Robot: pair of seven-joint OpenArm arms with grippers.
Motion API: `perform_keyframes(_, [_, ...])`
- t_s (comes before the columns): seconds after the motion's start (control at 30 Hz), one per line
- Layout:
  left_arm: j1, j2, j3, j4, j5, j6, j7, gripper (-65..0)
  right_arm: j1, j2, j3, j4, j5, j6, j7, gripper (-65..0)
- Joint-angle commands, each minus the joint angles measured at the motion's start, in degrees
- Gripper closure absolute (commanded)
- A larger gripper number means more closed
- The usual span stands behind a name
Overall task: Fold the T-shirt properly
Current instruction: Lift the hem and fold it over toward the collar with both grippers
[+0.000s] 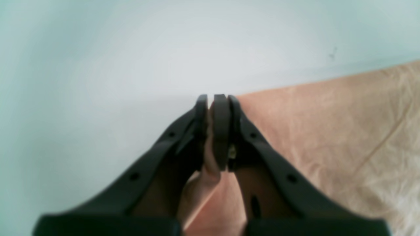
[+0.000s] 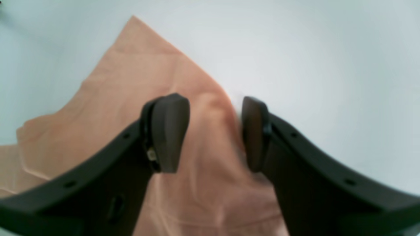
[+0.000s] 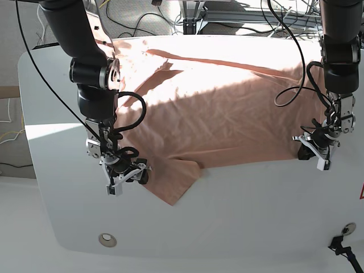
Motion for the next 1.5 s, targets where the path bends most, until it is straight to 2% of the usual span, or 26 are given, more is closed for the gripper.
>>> perform_keyframes(0.0, [-1.1, -1.0, -0.1, 0.4, 0.3, 0.2, 0.4, 0.0, 1.1, -0.6, -0.2, 0.2, -0.4, 0.3, -2.4, -29.0])
perform_keyframes(0.07, [-1.1, -1.0, -0.1, 0.4, 0.3, 0.2, 0.4, 0.0, 1.1, -1.3, -0.2, 0.2, -0.4, 0.3, -2.4, -28.8])
perform_keyframes(0.13, [-1.1, -1.0, -0.1, 0.4, 0.3, 0.2, 0.4, 0.0, 1.1, -1.6, -0.2, 0.2, -0.4, 0.3, -2.4, -23.6])
perform_keyframes(0.23, [-1.1, -1.0, -0.1, 0.5, 0.3, 0.2, 0.4, 0.0, 1.1, -1.8, -0.2, 0.2, -0.4, 0.3, -2.3, 0.0])
perform_keyframes(0.4, [-1.1, -1.0, -0.3, 0.7, 0.3, 0.4, -0.1, 0.0, 1.1, -1.8, -0.2, 1.8, -0.4, 0.3, -2.4, 0.0])
perform_keyframes(0.47, [-0.8, -1.0, -0.3, 2.7, 0.3, 0.5, -3.1, 0.0, 0.8, -1.8, -0.2, 5.4, -0.4, 0.3, -2.5, 0.0])
perform_keyframes(0.57, [1.2, -1.0, -0.3, 4.8, 0.3, 0.5, -7.0, 0.0, 0.1, -1.7, -0.2, 10.7, -0.3, 0.3, -7.1, 0.0])
perform_keyframes(0.7, [2.0, -1.1, -0.7, 7.3, 0.3, 0.5, -7.7, 0.0, -2.1, -1.5, -0.2, 22.1, -0.3, 0.3, -13.9, 0.0])
perform_keyframes(0.9, [6.1, -1.1, -8.5, 15.1, 0.3, 0.5, -7.7, 0.0, -7.6, -1.6, -0.2, 39.6, 0.1, 0.4, -25.1, 0.0])
perform_keyframes(1.03, [8.3, -1.1, -10.6, 18.8, 0.3, 0.4, -7.7, 0.0, -11.7, -1.6, -0.2, 49.7, 0.0, 3.6, -31.3, 0.0])
perform_keyframes(1.13, [10.7, -2.4, -10.6, 21.1, 0.3, 0.4, -7.7, 0.0, -14.8, -1.6, -0.2, 56.3, 0.1, 3.9, -34.5, 0.0])
perform_keyframes(1.33, [15.4, -2.7, -11.5, 26.8, 0.3, 0.3, -7.7, 0.0, -20.7, -1.4, -0.2, 67.8, 0.1, 3.9, -41.0, 0.0])
perform_keyframes(1.47, [20.0, -3.9, -11.5, 31.5, 0.3, 0.3, -7.7, 0.0, -25.0, -1.3, -0.2, 74.3, 0.2, 3.9, -42.5, 0.0])
